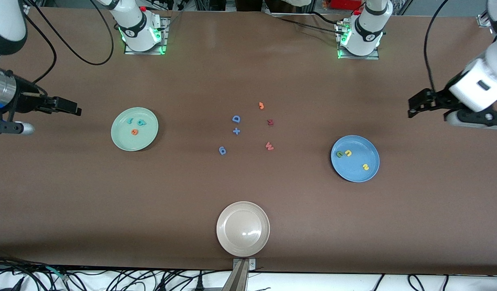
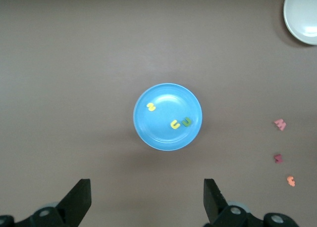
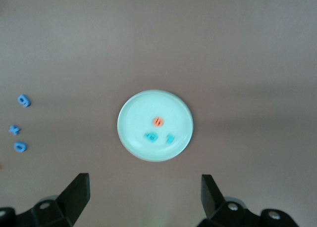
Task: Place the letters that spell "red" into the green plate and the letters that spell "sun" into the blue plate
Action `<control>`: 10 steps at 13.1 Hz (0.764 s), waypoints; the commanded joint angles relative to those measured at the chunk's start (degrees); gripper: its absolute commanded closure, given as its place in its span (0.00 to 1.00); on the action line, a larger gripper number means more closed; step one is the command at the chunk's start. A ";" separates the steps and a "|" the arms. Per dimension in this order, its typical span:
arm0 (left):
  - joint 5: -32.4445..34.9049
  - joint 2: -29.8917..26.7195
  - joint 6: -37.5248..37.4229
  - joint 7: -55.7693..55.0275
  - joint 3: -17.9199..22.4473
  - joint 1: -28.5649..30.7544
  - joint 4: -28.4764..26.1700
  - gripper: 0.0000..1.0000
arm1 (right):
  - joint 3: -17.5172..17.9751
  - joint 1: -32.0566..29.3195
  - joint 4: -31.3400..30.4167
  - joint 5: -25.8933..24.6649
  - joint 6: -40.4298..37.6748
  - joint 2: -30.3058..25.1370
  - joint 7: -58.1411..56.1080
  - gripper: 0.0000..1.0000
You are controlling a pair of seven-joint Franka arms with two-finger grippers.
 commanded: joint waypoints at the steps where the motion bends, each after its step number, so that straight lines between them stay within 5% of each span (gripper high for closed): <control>1: -1.34 -5.52 0.84 0.11 3.25 -3.06 -5.31 0.00 | 0.24 1.40 -1.92 -2.57 2.27 -1.54 -1.40 0.01; 4: -1.51 -9.92 4.35 0.19 6.50 -6.85 -12.79 0.00 | 0.24 2.98 4.83 -3.18 -1.93 1.53 -0.88 0.00; 10: -0.81 -9.75 3.22 0.19 5.27 -7.11 -11.92 0.00 | -0.11 2.63 6.00 -2.66 -4.22 1.36 -2.10 0.00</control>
